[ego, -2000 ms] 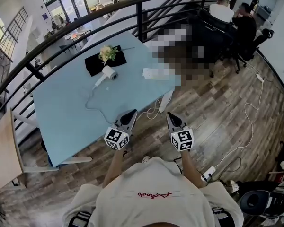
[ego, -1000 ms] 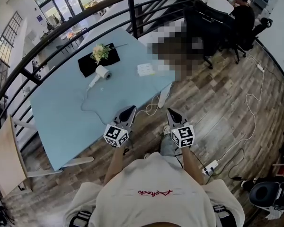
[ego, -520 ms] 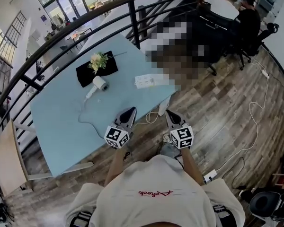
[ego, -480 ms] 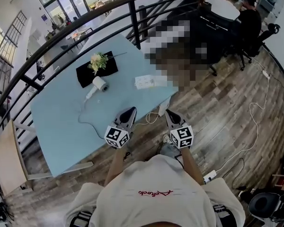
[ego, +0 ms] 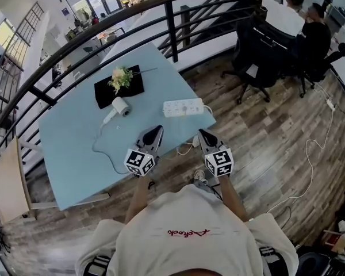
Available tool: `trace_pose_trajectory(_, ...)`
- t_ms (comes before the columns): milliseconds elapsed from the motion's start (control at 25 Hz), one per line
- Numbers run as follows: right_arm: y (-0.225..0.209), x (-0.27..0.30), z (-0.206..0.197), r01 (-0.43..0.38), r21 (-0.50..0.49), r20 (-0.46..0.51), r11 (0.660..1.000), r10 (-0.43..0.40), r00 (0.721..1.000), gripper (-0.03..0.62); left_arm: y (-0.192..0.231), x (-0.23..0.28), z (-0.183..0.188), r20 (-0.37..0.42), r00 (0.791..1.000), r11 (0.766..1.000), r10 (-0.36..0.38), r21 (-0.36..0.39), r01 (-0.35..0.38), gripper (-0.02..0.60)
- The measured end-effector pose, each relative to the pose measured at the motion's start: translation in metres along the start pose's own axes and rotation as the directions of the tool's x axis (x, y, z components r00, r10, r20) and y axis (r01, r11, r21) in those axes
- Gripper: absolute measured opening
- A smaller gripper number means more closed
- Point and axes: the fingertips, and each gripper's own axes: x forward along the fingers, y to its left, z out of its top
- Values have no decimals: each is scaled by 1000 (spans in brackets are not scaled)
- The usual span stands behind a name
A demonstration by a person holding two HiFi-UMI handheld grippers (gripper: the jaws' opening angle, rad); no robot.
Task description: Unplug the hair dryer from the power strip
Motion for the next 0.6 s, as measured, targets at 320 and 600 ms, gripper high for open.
trace_pose_trajectory(320,-39,23,14,-73,-25,4,997,74,997,18,10,37,10,12,997,997,71,14,-71,9)
trace_pose_trajectory(600,-64,36,14,-130,-29,2,991,130,992,18,8,60,9,22,992,992,125,16,-125,9)
